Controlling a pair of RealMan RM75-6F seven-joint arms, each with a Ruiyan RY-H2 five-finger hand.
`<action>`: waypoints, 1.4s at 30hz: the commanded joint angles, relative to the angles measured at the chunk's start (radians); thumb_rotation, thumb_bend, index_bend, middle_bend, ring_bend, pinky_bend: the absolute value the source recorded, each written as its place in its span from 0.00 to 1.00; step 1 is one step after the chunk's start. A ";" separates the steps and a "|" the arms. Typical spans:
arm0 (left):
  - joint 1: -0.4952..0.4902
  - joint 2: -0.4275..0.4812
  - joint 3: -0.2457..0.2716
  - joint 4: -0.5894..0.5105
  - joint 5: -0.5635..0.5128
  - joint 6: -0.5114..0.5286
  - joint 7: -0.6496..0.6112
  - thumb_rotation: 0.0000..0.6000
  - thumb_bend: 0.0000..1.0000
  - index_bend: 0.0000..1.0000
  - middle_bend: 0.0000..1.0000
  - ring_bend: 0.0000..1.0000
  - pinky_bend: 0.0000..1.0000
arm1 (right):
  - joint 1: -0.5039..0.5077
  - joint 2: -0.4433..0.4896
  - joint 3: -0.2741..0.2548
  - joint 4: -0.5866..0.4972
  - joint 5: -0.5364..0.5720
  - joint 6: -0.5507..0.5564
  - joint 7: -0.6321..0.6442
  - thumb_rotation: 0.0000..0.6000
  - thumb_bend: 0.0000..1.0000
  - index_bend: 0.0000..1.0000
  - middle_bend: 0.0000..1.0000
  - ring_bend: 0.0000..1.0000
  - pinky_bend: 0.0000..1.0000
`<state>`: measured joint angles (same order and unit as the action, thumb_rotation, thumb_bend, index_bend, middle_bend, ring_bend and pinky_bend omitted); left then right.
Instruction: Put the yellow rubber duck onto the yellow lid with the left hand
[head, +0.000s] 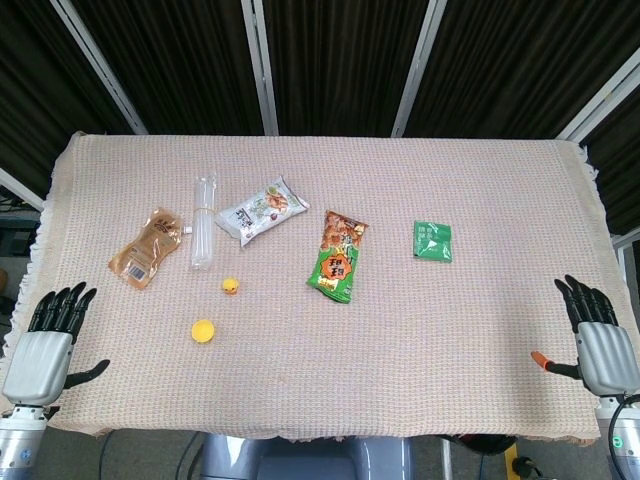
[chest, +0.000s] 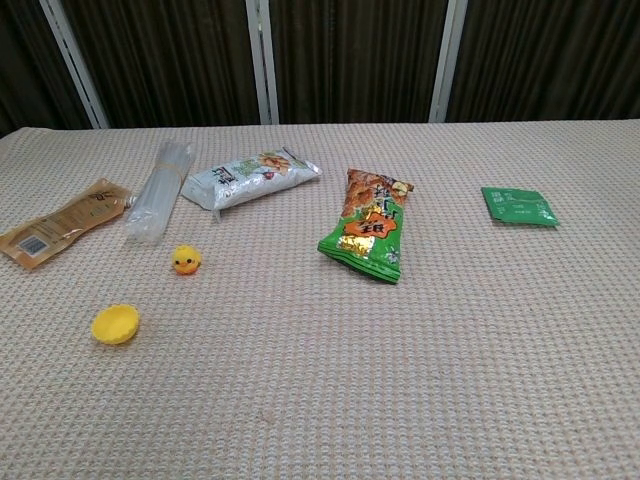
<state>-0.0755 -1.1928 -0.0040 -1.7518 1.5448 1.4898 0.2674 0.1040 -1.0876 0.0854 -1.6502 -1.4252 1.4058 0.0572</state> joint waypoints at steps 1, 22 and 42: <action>-0.002 0.000 -0.001 0.000 -0.002 -0.003 0.002 1.00 0.01 0.00 0.00 0.00 0.00 | 0.000 0.001 0.000 0.000 0.001 -0.001 0.000 1.00 0.02 0.00 0.00 0.00 0.00; -0.170 -0.044 -0.122 -0.028 -0.129 -0.200 0.125 1.00 0.12 0.22 0.00 0.00 0.00 | -0.003 0.004 -0.001 -0.002 -0.002 0.003 0.006 1.00 0.02 0.00 0.00 0.00 0.00; -0.574 -0.310 -0.269 0.110 -0.691 -0.490 0.492 1.00 0.18 0.34 0.00 0.00 0.00 | 0.001 0.009 0.004 0.003 0.007 -0.010 0.042 1.00 0.02 0.00 0.00 0.00 0.00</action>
<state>-0.6287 -1.4853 -0.2756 -1.6565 0.8776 1.0044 0.7365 0.1046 -1.0787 0.0892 -1.6470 -1.4188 1.3963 0.0986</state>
